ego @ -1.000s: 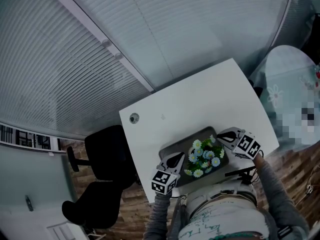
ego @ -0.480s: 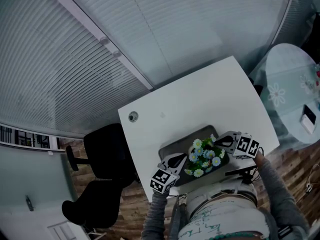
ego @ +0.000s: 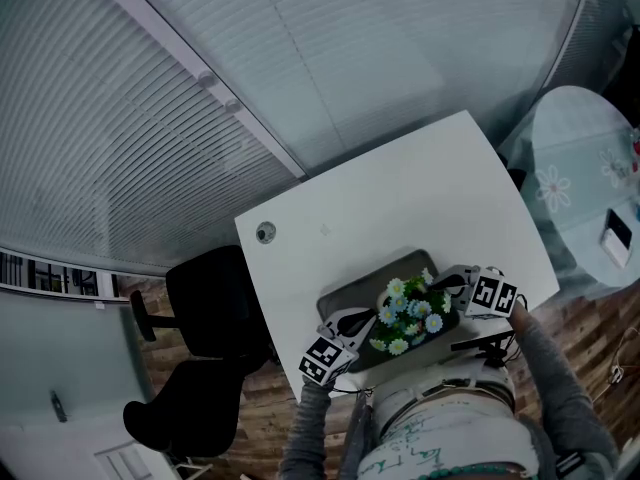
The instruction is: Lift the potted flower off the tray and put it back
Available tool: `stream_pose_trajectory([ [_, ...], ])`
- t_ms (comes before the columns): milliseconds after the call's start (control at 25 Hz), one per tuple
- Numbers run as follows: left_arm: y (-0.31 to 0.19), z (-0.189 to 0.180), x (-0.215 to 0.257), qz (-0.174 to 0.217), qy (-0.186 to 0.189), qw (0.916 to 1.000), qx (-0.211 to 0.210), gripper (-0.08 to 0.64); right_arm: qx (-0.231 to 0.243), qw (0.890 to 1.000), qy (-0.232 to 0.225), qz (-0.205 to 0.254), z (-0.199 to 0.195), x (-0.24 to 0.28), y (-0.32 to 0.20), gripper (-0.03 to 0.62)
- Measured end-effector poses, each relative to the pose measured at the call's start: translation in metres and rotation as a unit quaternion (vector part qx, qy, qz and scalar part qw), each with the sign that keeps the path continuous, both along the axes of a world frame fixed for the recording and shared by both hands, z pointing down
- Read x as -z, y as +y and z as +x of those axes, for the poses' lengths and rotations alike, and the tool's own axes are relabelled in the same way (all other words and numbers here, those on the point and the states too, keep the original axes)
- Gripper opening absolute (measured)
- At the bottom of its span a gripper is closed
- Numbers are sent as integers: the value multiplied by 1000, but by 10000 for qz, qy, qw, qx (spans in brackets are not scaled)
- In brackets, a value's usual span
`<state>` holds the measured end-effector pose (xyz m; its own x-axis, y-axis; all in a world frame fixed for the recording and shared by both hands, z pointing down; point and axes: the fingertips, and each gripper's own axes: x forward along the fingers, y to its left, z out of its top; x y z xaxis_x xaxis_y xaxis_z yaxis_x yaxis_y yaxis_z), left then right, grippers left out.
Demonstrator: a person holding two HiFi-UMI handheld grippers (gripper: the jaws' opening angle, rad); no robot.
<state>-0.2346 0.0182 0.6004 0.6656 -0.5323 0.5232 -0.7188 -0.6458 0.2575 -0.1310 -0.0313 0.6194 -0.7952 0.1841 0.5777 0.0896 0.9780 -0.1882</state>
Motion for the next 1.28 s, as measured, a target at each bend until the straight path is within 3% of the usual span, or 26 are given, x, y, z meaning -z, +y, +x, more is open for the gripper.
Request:
stream_pose_trajectory([
  [320,5,8,-2,64,-101,9992,-379,14,184,9996,-131,-164,0,6,5,31],
  [440,7,9,-4,-11,-68,9988,-475,77,246,9993,-165,-242,0,9,6,38],
  [760,12,16,-8,-140,-39,9972,-737,237,437,9974,-165,-542,4,10,10,248],
  [1000,9,19,-10,-103,-120,9966,-804,309,660,9972,-16,-352,-3,4,20,316],
  [1280,6,25,-13,-72,-301,9932,-1124,360,788,9966,79,-212,-12,0,26,345],
])
